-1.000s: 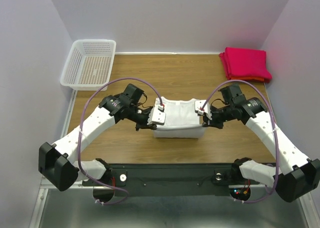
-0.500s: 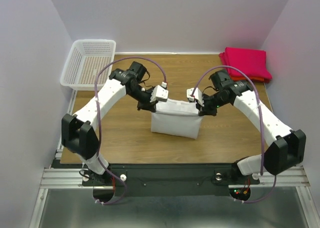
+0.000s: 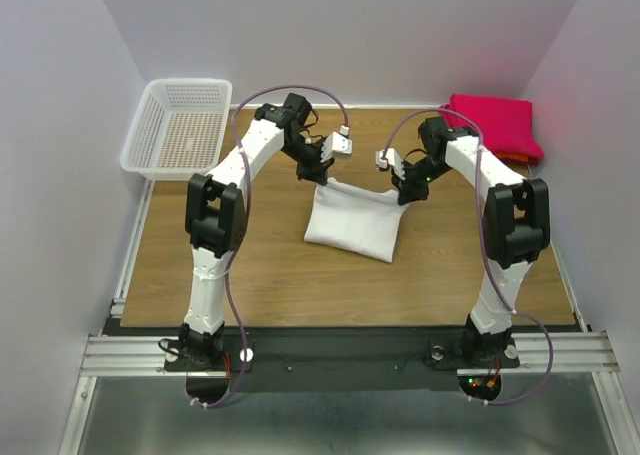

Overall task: Fold and stack the t-shirts
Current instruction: Fold the tshirt

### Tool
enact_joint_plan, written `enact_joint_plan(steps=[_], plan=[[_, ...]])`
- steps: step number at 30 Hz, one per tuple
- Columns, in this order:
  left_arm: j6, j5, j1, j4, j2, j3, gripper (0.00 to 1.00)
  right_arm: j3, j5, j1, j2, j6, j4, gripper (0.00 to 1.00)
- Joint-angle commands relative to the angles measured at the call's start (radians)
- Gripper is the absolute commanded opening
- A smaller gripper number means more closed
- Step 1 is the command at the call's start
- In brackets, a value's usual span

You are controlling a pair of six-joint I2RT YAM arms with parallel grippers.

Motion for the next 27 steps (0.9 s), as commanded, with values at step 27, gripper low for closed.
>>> enact_joint_plan(steps=[27], plan=[[-0.077,0.067,0.006,0.25,-0.245,-0.618,0.0,-0.23,-0.047,0.067,-0.137,0.237,0.069,0.0]])
